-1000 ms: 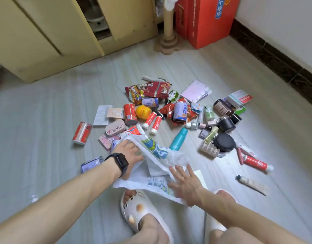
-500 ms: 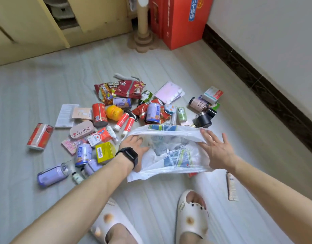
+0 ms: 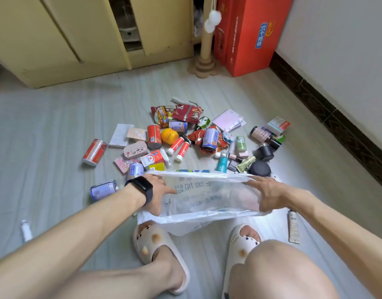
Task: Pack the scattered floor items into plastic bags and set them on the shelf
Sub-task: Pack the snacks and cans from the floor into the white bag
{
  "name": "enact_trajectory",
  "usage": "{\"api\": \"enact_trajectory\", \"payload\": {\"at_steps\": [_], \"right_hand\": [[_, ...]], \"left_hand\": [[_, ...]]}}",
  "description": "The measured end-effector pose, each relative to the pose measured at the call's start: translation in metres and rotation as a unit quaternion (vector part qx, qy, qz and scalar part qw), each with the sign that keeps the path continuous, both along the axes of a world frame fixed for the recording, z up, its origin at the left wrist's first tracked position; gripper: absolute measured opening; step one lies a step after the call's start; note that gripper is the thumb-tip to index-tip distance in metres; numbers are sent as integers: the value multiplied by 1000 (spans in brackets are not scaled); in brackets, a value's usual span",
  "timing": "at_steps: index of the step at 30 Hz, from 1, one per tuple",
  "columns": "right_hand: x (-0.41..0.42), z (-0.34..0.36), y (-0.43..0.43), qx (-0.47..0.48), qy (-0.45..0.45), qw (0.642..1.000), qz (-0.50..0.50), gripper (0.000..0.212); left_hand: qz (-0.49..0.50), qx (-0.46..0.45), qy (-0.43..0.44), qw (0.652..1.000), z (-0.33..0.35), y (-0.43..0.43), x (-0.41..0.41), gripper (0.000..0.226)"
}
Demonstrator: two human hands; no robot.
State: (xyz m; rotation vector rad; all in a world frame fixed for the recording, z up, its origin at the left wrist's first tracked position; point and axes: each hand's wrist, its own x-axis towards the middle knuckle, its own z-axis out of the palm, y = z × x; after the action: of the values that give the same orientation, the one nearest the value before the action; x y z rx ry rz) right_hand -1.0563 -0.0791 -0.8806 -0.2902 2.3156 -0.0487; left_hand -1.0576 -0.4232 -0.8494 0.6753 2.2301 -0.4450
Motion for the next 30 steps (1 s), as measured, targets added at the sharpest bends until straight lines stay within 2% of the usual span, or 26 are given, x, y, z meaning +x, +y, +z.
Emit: {"api": "enact_trajectory", "payload": {"at_steps": [2,6,8,10,11,13,15,16,18,20,22,26,30], "right_hand": [[6,-10,2,9,8,1000,0,98],[24,-24,-4,46,104,993,37,89],[33,-24,-12,12,245,965,89,66],[36,-28,-26,-78,403,903,127,30],[33,-32,-33,-122,437,880,139,18],[24,-46,-45,-145,414,882,173,10],[10,-69,-46,-82,315,926,191,39],[3,-80,-41,-39,242,951,188,61],[-5,-105,-26,54,113,974,189,95],[-2,-129,-15,109,57,973,194,102],[4,-146,-12,108,35,979,168,103],[12,-163,-16,88,36,984,148,107],[14,-167,-22,52,91,985,138,94]], "left_hand": [[-15,3,15,1000,-7,8,4,78],[-22,63,84,994,-29,25,7,37],[-103,124,117,980,-40,36,12,22],[-209,171,176,947,-52,47,12,8],[-236,186,211,930,-57,51,8,7],[-207,152,242,936,-66,57,0,23],[-109,70,205,970,-79,60,-10,44],[-61,31,190,979,-85,59,-14,53],[19,-18,159,987,-107,53,-15,75],[50,-49,117,991,-136,45,-8,96],[52,-73,86,992,-161,39,3,109],[39,-75,64,994,-190,30,16,103],[45,-96,131,986,-186,21,-4,81]]}}
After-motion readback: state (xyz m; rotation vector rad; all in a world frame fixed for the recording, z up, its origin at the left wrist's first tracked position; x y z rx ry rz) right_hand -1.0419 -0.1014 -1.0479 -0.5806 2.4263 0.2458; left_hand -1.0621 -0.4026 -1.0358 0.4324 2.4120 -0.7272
